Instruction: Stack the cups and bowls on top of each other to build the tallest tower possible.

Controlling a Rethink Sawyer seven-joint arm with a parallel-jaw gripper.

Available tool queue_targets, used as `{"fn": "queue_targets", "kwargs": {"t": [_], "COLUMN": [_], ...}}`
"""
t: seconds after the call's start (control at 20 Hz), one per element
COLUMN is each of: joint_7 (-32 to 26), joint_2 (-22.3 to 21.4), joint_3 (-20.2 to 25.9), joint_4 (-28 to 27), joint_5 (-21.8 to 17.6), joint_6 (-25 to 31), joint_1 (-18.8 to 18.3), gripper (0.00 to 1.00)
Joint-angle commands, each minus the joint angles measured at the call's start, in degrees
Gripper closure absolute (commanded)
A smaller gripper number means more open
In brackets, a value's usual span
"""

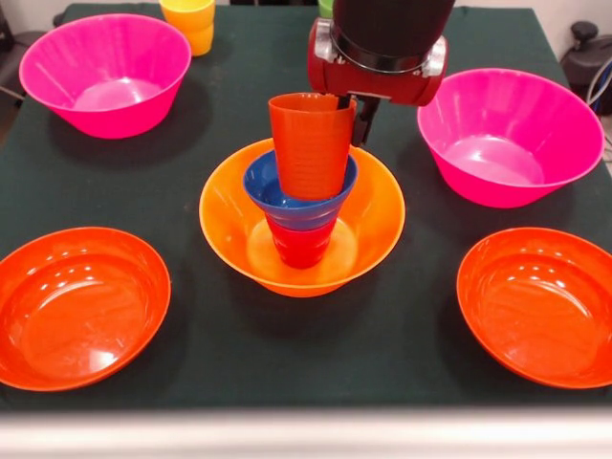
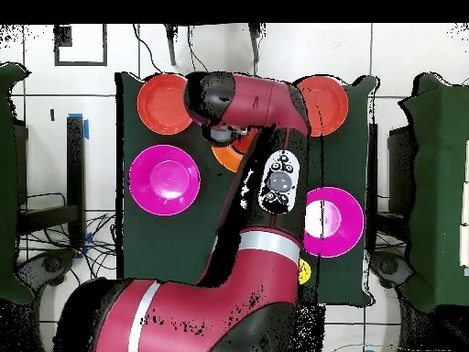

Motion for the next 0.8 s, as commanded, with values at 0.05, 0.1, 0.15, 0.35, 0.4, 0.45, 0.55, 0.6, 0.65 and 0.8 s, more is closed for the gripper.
{"fn": "queue_targets", "kwargs": {"t": [0.05, 0.1, 0.15, 0.35, 0.4, 0.45, 0.55, 0.6, 0.65, 0.8], "joint_7": [3.9, 3.51, 3.26, 3.19, 3.29, 3.29, 3.48, 3.52, 3.54, 3.48], "joint_2": [-0.14, -0.2, -0.39, 0.09, 0.14, 0.27, 0.3, 0.3, 0.3, 0.27], "joint_3": [4.36, 4.42, 4.37, 4.35, 4.49, 4.7, 4.8, 4.73, 4.7, 4.65], "joint_4": [4.26, 4.3, 4.53, 3.14, 2.97, 2.59, 2.26, 2.18, 2.22, 2.4], "joint_5": [-1.43, -1.54, -1.68, -1.67, -1.48, -1.24, -1.03, -1.06, -1.09, -1.2], "joint_6": [-2.25, -2.19, -2.18, -1.3, -1.18, -0.98, -0.68, -0.53, -0.56, -0.74], "joint_1": [-0.39, -0.47, -0.5, -0.77, -0.79, -0.93, -0.96, -0.95, -0.94, -0.93], "gripper": [1.0, 1.0, 1.0, 1.0, 1.0, 1.0, 1.0, 1.0, 1.0, 1.0]}}
